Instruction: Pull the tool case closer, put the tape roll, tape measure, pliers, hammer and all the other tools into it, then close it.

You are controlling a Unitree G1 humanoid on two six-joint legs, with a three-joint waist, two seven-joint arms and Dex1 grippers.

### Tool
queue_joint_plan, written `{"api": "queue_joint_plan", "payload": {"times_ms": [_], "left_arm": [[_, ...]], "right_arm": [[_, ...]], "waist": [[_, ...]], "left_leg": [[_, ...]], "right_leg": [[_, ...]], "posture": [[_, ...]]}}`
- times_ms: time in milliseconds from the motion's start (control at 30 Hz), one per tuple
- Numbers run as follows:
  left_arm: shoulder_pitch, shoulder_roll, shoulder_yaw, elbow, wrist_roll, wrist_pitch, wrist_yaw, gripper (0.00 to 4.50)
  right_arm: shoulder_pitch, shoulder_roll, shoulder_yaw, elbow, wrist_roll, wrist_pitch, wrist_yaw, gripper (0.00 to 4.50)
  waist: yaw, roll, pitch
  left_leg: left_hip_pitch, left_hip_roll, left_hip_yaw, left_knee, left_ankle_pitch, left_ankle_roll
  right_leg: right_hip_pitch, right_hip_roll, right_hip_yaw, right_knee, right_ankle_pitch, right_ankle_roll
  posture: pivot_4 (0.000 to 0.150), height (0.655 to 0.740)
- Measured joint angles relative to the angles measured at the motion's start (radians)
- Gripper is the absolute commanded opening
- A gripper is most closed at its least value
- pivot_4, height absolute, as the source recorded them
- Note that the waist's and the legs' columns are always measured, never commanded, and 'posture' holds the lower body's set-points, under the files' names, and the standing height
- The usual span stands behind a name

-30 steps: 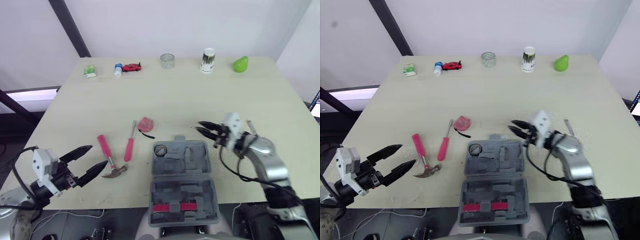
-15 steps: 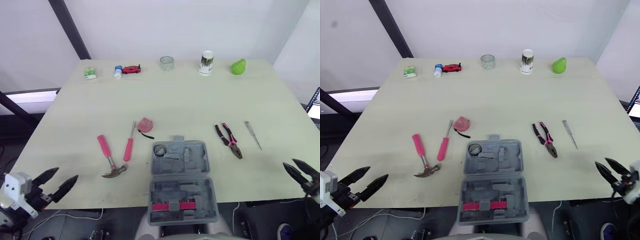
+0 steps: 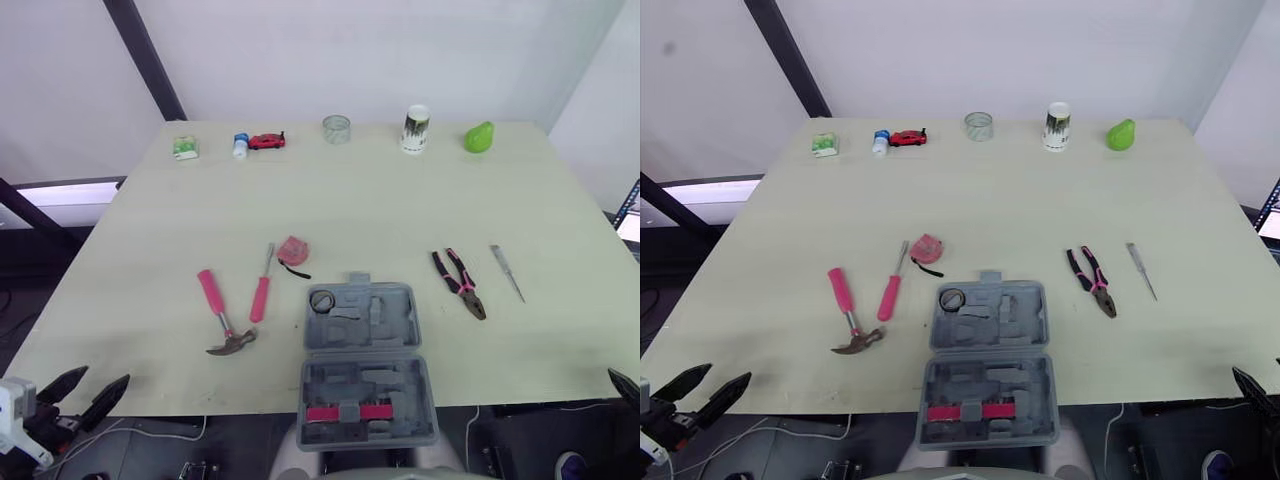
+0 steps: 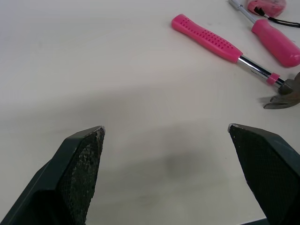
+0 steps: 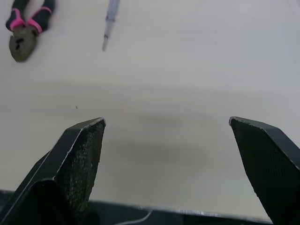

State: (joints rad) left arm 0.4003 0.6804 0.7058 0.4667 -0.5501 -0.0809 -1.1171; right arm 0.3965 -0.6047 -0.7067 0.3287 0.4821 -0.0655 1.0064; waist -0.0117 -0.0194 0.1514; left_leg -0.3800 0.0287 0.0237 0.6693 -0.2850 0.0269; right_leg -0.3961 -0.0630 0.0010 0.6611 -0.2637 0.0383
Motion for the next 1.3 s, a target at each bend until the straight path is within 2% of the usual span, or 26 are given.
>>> {"api": "queue_joint_plan", "payload": {"times_ms": [167,300,367,500,700,967,1133,1167,1300], "left_arm": [[-0.008,-0.012,-0.061,-0.263,-0.03,0.079,0.01,4.5],[-0.077,-0.017,-0.133,-0.431,-0.04,0.161,0.072,4.5],[-0.114,-0.024,-0.18,-0.51,-0.029,0.226,0.151,4.5],[-0.204,-0.1,-0.316,-0.702,-0.033,0.391,0.332,4.5],[-0.316,-0.223,-0.443,-0.872,-0.04,0.603,0.617,4.5],[-0.46,-0.422,-0.531,-0.874,0.131,0.743,1.019,4.5],[-0.486,-0.473,-0.594,-0.808,0.236,0.781,1.128,4.5],[-0.531,-0.513,-0.607,-0.762,0.271,0.796,1.176,4.5],[-0.596,-0.54,-0.642,-0.711,0.329,0.81,1.215,4.5]], "right_arm": [[-0.003,-0.012,0.054,-0.254,0.068,0.119,-0.006,4.45],[-0.041,-0.022,0.118,-0.419,0.113,0.22,-0.023,4.45],[-0.081,-0.044,0.16,-0.505,0.159,0.306,-0.045,4.45],[-0.209,-0.077,0.25,-0.666,0.232,0.41,-0.077,4.45],[-0.319,-0.092,0.367,-0.715,0.185,0.408,-0.08,4.45],[-0.342,-0.116,0.423,-0.697,0.216,0.399,0.074,4.45],[-0.366,-0.115,0.439,-0.618,0.181,0.348,0.125,4.45],[-0.387,-0.111,0.452,-0.587,0.163,0.319,0.134,4.45],[-0.393,-0.096,0.466,-0.561,0.138,0.28,0.146,4.45]], "waist": [[0.003,0.001,-0.002],[0.005,0.003,-0.002],[0.003,0.004,-0.001],[0.001,0.004,-0.001],[0.014,0.003,-0.001],[0.026,0.002,-0.001],[0.025,0.002,0.0],[0.027,0.001,0.0],[0.026,0.001,0.0]], "left_leg": [[-0.001,0.0,-0.001,0.0,0.0,0.0],[-0.001,0.0,-0.001,0.0,0.0,0.0],[-0.002,-0.001,-0.001,0.0,0.0,0.0],[-0.003,-0.002,-0.002,0.0,0.0,0.001],[-0.004,-0.005,-0.005,0.001,-0.001,0.002],[-0.004,-0.006,-0.005,0.002,-0.001,0.002],[-0.004,-0.006,-0.005,0.003,-0.001,0.002],[-0.004,-0.007,-0.005,0.004,-0.001,0.002],[-0.004,-0.007,-0.006,0.004,-0.001,0.002]], "right_leg": [[0.0,-0.004,0.0,0.0,0.0,0.0],[0.0,-0.005,-0.001,0.0,0.0,0.0],[0.0,-0.006,-0.001,0.0,0.001,0.0],[0.0,-0.005,-0.002,0.0,0.003,0.004],[0.0,0.0,-0.005,0.0,0.003,0.004],[0.001,0.004,-0.006,0.0,0.003,0.006],[0.001,0.006,-0.005,0.0,0.003,0.006],[0.001,0.007,-0.005,0.0,0.003,0.006],[0.001,0.008,-0.005,0.0,0.003,0.006]], "posture": [[0.15,0.74],[0.15,0.74],[0.15,0.74],[0.15,0.74],[0.15,0.74],[0.15,0.74],[0.15,0.74],[0.15,0.74],[0.15,0.74]]}}
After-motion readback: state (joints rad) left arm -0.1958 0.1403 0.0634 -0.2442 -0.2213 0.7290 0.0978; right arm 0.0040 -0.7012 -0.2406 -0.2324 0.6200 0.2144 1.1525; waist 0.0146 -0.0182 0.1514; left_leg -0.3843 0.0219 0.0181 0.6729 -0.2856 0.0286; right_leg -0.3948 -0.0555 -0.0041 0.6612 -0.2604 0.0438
